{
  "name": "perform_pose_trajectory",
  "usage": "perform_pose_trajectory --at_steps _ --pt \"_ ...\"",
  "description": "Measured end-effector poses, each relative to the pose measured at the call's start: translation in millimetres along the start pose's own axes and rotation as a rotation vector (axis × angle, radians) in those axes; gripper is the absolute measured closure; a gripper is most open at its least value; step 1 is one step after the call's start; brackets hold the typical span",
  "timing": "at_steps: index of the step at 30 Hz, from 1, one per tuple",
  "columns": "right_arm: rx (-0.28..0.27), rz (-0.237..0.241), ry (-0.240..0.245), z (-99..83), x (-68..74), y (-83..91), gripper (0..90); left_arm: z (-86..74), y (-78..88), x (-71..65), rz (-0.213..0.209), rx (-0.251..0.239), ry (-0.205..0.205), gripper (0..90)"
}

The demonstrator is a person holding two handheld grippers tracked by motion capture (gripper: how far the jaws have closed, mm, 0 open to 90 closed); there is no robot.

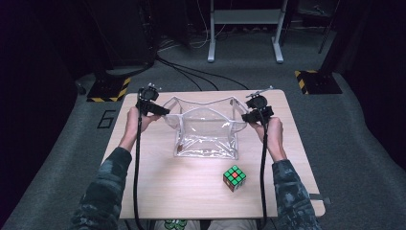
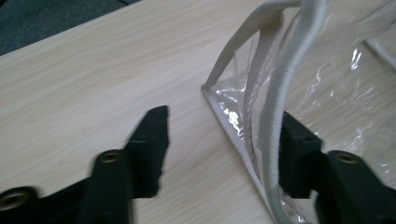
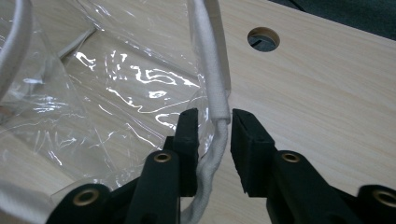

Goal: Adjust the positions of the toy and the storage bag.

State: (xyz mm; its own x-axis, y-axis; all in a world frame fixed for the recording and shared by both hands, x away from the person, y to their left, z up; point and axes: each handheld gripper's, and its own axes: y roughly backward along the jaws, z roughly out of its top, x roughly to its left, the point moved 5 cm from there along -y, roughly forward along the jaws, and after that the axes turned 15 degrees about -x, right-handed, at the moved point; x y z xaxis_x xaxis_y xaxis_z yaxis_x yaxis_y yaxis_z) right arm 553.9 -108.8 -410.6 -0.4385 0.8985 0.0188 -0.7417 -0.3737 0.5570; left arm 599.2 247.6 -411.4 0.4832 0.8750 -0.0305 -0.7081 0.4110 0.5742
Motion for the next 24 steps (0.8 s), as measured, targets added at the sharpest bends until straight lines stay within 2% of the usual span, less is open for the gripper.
perform_pose_trajectory --at_steps 2,5,10,11,16,20,24 --pt "-0.013 -0.002 -0.009 1.4 -0.7 1.8 59.9 3.0 3.4 -1.5 -0.010 -0.037 0.014 27.0" --pt "-0.023 -0.010 -0.024 3.4 -0.5 5.4 45.3 7.5 8.5 -4.6 -0.017 -0.080 0.026 19.3" --pt "-0.060 0.003 -0.031 7.9 0.5 13.0 27.4 12.8 18.9 -10.1 -0.030 -0.139 0.037 13.9" --pt "-0.065 0.007 -0.038 9.0 1.6 15.8 25.5 13.2 21.2 -10.4 -0.035 -0.141 0.033 12.8" --pt "-0.119 0.045 -0.020 15.0 6.0 32.1 15.5 16.4 34.0 -14.7 -0.049 -0.192 0.066 8.2" --pt "-0.150 0.071 -0.018 15.6 11.1 46.9 13.7 15.9 45.7 -19.3 -0.081 -0.207 0.074 5.0" --pt "-0.162 0.089 0.006 8.7 15.4 59.6 12.3 10.0 55.5 -24.8 -0.092 -0.221 0.058 3.2"
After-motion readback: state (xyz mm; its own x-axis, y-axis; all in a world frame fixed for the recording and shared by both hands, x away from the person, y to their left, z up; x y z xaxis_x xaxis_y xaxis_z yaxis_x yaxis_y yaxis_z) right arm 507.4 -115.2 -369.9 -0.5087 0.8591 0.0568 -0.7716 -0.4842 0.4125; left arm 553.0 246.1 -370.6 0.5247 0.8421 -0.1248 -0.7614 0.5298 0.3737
